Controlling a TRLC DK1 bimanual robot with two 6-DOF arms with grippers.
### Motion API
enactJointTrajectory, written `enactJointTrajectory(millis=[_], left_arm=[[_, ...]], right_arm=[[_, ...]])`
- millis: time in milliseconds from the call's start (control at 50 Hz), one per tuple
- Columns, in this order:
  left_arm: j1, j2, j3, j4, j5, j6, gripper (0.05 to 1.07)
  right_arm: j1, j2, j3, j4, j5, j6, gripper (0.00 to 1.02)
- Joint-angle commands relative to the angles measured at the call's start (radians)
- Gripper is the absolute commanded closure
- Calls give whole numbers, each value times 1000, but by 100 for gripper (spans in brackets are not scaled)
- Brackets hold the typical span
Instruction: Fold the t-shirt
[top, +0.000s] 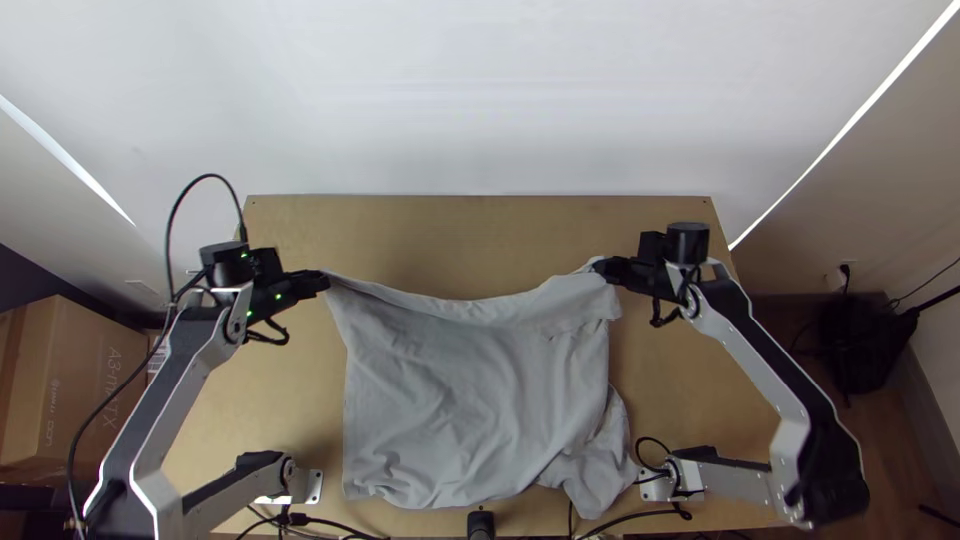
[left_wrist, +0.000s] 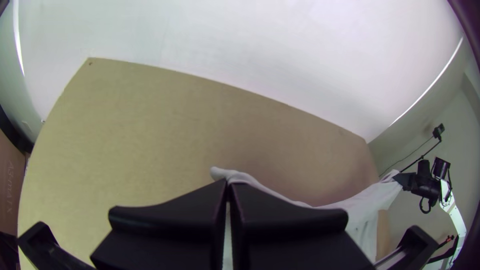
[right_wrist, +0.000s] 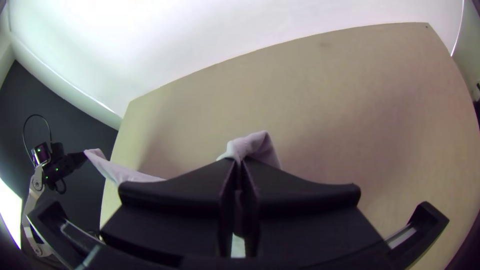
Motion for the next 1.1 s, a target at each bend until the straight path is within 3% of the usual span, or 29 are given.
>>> enactJointTrajectory(millis=[0, 240, 700, 740, 780, 800, 820, 880, 900, 1080], left_arm=[[10, 130, 78, 60, 13, 18, 105], [24, 415, 256, 103, 2, 25, 105], [13, 817, 685, 75, -59, 1, 105], [15, 833, 717, 67, -71, 1, 105], [18, 842, 743, 55, -79, 2, 104], [19, 846, 760, 41, -79, 6, 97], [22, 849, 774, 32, -79, 7, 83], [28, 851, 817, -17, -79, 6, 20], [33, 849, 829, -32, -79, 4, 8], [59, 762, 842, -60, -76, -13, 9]], right_arm=[[-14, 127, 77, 62, 15, 12, 100], [-58, 414, 302, 68, 44, 3, 100], [-58, 846, 925, -150, 125, -6, 100], [-58, 868, 971, -168, 138, -2, 88], [-58, 886, 1014, -189, 153, -3, 58], [-57, 891, 1034, -202, 162, -3, 42], [-55, 894, 1049, -214, 167, -3, 30], [-57, 900, 1095, -249, 175, -3, 13], [-57, 898, 1104, -258, 175, -3, 9], [-64, 783, 1080, -278, 178, 11, 4]])
